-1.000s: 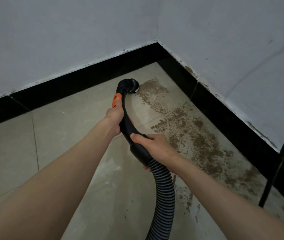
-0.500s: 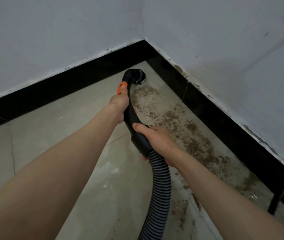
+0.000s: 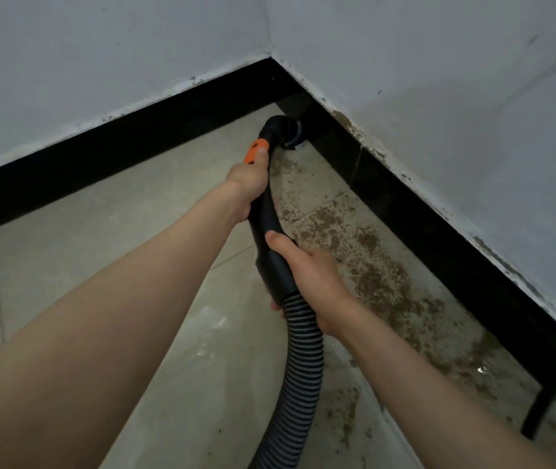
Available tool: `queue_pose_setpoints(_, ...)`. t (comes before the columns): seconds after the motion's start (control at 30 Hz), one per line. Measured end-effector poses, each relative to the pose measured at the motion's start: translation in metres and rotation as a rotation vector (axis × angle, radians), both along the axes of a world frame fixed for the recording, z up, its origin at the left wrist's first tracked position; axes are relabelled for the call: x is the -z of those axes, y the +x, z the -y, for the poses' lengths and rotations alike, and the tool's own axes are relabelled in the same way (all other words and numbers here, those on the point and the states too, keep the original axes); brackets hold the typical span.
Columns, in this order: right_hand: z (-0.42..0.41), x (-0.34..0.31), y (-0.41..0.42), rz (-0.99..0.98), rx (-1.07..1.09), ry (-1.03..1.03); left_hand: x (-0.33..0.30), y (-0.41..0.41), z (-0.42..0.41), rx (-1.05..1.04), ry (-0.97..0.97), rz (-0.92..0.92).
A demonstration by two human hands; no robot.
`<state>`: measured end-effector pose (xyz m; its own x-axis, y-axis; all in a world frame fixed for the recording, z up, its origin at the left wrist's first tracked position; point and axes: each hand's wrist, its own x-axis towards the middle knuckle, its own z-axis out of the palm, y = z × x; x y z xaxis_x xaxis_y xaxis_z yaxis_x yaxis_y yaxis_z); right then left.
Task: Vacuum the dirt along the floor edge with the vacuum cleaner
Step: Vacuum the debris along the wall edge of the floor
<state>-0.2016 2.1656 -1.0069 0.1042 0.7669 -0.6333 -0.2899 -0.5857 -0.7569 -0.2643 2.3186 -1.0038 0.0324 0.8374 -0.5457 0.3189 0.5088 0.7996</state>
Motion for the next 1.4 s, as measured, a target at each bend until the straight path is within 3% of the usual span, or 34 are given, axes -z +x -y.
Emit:
queue_pose_setpoints(0.17, 0.019, -0.009, -0.005, -0.035, 0.063, 0.003, -0.011, 0.006, 0.014, 0.067, -0.013, -0.053)
queue_pose_setpoints(0.43, 0.054, -0.019, -0.004, 0.123, 0.05, -0.047, -0.02, -0.002, 0.06, 0.103, -0.191, 0.119)
queue_pose_setpoints(0.73, 0.079, -0.032, -0.003, 0.152, 0.024, -0.06, -0.03, -0.001, 0.088, 0.121, -0.205, 0.152)
queue_pose_setpoints(1.13, 0.057, -0.043, -0.054, 0.199, -0.324, 0.042, -0.032, -0.103, 0.093, -0.315, -0.103, 0.204)
queue_pose_setpoints(1.4, 0.058, -0.037, -0.064, 0.191, -0.394, -0.016, -0.021, -0.119, 0.102, -0.382, -0.153, 0.219)
